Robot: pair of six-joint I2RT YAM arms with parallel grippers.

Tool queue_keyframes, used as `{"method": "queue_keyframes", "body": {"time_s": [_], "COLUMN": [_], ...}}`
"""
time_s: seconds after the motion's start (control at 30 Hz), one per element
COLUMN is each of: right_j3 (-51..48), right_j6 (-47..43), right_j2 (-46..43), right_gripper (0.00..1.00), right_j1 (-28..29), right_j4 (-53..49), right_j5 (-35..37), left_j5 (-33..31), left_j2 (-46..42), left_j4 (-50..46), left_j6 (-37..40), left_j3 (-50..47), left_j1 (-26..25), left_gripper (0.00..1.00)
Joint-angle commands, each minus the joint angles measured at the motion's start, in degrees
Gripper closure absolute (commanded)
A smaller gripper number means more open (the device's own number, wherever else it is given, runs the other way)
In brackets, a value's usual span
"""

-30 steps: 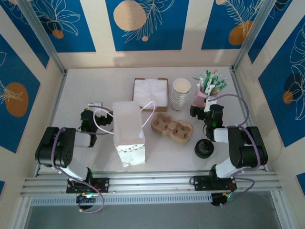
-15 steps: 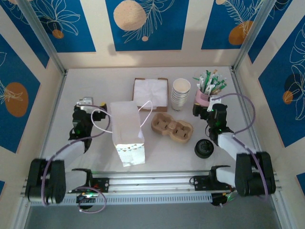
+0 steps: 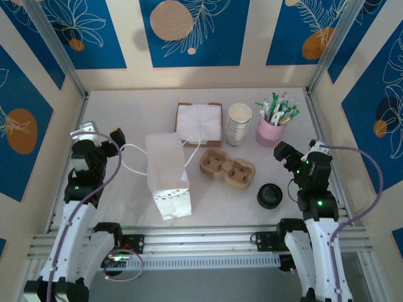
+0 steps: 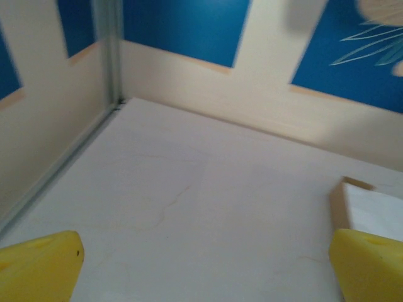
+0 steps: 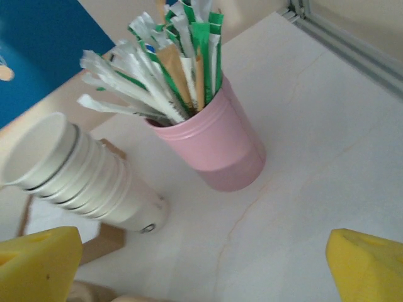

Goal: Pack the takeout coffee

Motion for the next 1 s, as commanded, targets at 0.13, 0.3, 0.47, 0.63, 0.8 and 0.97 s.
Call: {"method": "queue_keyframes", "body": {"time_s": [0.13, 0.3, 0.47, 0.63, 0.8, 0.97], "right_j3": [17.6, 29.6, 38.0, 42.9, 46.6, 48.9], "right_j6": [9.7, 14.2, 17.4, 16.2, 16.4, 19.8], "right_j2": [6.6, 15.5, 24.9, 33.6, 42.7, 49.7], "right_gripper": [0.07, 0.24, 0.38, 0.39, 0.41, 0.43], "right_j1": [-0.1, 0.0, 3.3, 15.1, 21.2, 21.5], "right_j4": [-15.7, -18.4, -18.7, -18.2, -19.3, -20.3], "right_j5": [-8.0, -12.7, -13.9, 0.0, 7.5, 8.4], "left_j5": [2.0, -3.6, -0.3, 1.2, -0.7, -3.2], "left_j2": [-0.7, 0.6, -0.7, -1.5, -1.8, -1.4], "left_j4": [-5.2, -13.3, -12.1, -10.3, -9.0, -9.2], "left_j6": [-7.6, -7.8, -6.0, -9.2, -6.5, -7.9], "left_j3": [0.9, 4.2, 4.2, 2.1, 1.7, 0.9], "left_j1": [0.9, 1.2, 1.2, 1.0, 1.0, 0.9], "left_gripper": [0.00, 0.00, 0.07, 0.12, 0.21, 0.23]}}
